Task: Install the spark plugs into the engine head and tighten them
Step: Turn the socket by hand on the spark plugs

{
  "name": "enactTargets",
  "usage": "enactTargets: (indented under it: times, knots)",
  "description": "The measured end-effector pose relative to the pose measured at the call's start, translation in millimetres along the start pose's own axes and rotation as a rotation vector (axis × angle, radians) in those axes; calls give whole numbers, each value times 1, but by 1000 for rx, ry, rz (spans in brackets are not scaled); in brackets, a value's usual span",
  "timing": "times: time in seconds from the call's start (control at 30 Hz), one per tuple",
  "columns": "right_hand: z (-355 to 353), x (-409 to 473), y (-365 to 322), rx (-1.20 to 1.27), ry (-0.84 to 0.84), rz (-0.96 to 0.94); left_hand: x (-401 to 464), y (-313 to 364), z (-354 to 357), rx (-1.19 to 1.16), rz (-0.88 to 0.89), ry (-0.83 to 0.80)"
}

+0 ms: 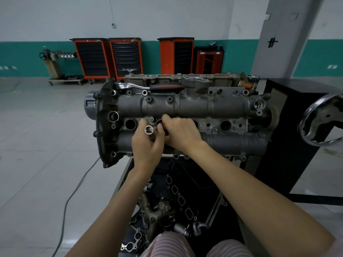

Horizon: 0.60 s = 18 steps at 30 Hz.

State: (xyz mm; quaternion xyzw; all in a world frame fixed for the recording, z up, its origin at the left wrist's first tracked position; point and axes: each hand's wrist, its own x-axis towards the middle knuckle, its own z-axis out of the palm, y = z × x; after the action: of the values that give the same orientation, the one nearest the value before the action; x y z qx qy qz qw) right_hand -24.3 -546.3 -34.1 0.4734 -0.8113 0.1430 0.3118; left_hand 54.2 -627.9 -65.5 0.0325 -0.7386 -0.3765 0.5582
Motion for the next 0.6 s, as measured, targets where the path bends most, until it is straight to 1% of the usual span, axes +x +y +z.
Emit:
enactTargets:
  times: [0.1, 0.27, 0.37, 0.47, 0.6]
  knots:
    - [1, 1, 1, 2, -1, -6, 0, 0, 1, 6, 1, -7]
    - [-3, 0, -1, 1, -2, -27, 3, -3, 1, 85, 29, 2]
    - [-5, -2, -1, 70, 113, -18, 6, -1, 2, 105, 14, 6]
    - [-2, -3, -1, 20, 23, -5, 4, -1, 2, 126, 24, 3]
    - [-2, 0, -1, 22, 21, 9, 0, -1, 1, 31, 24, -8]
